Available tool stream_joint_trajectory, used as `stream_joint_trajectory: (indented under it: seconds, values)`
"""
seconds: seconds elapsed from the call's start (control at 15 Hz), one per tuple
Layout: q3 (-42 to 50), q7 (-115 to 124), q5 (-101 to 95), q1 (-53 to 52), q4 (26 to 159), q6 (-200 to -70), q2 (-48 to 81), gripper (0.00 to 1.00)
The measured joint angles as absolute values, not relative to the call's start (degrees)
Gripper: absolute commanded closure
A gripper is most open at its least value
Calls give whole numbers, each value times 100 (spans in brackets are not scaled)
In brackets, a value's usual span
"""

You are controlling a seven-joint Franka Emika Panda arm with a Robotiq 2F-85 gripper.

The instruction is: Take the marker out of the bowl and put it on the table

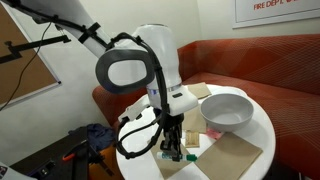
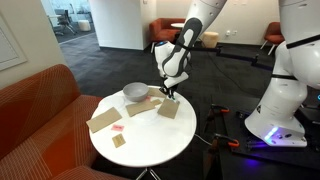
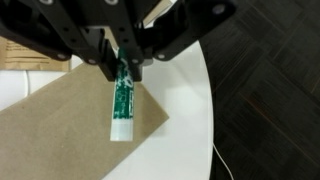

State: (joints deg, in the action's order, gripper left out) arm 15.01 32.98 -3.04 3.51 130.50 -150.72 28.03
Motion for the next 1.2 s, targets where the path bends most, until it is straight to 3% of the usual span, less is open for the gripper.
stream_joint_trajectory:
  seconds: [0.27, 0.33, 0.87, 1.2]
  values:
    - [1501, 3285, -304, 314, 13048, -15171, 2908, 95]
    - [1501, 3284, -304, 308, 13048, -15201, 2931, 63]
    - [1504, 3284, -301, 266, 13041, -15264, 2993, 2]
    - [1504, 3279, -301, 244, 13034, -15264, 2986, 0]
